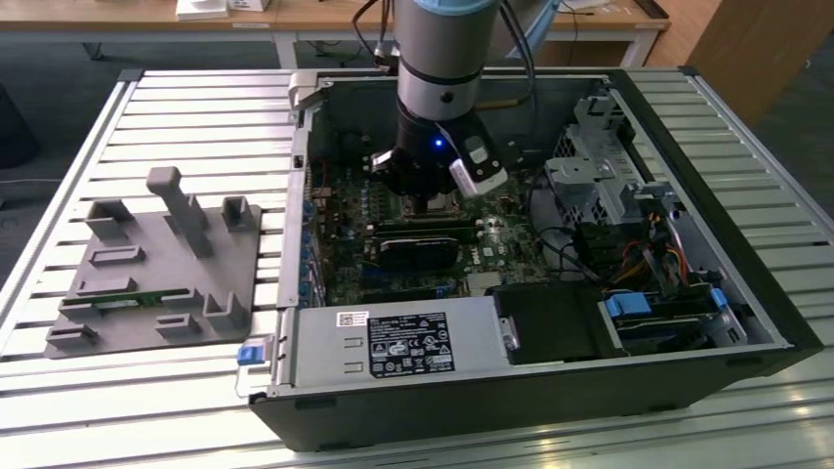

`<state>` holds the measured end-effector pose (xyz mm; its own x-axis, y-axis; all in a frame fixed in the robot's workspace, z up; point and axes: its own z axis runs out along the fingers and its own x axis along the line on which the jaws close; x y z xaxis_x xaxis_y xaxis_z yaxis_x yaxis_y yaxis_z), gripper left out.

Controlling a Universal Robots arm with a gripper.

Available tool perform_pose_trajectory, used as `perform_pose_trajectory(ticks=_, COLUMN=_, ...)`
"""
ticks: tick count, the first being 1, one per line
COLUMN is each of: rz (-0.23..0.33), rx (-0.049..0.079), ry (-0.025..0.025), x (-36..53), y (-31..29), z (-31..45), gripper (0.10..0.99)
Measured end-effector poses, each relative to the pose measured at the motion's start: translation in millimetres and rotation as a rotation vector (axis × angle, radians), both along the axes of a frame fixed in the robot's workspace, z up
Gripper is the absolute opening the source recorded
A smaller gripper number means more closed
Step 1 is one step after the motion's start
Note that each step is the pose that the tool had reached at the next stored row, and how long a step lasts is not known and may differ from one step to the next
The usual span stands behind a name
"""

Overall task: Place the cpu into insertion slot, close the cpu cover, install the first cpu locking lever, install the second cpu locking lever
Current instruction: 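Install the second cpu locking lever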

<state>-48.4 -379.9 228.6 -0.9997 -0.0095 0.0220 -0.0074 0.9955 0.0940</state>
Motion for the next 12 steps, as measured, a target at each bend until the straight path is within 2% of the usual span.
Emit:
perform_pose_trajectory(ticks=2, rz=0.0, rx=0.001, ry=0.0001, x=-0.2, y=0.0, z=-2.9, gripper=0.106)
perform_pose_trajectory(ticks=3, rz=0.0, rx=0.006, ry=0.0003, x=-0.4, y=-0.5, z=-3.1, gripper=0.106)
perform_pose_trajectory(ticks=6, rz=-0.001, rx=0.038, ry=0.0001, x=-0.6, y=-2.0, z=-3.4, gripper=0.106)
perform_pose_trajectory(ticks=12, rz=-0.001, rx=0.044, ry=0.0001, x=-6.2, y=-9.8, z=-5.5, gripper=0.106)
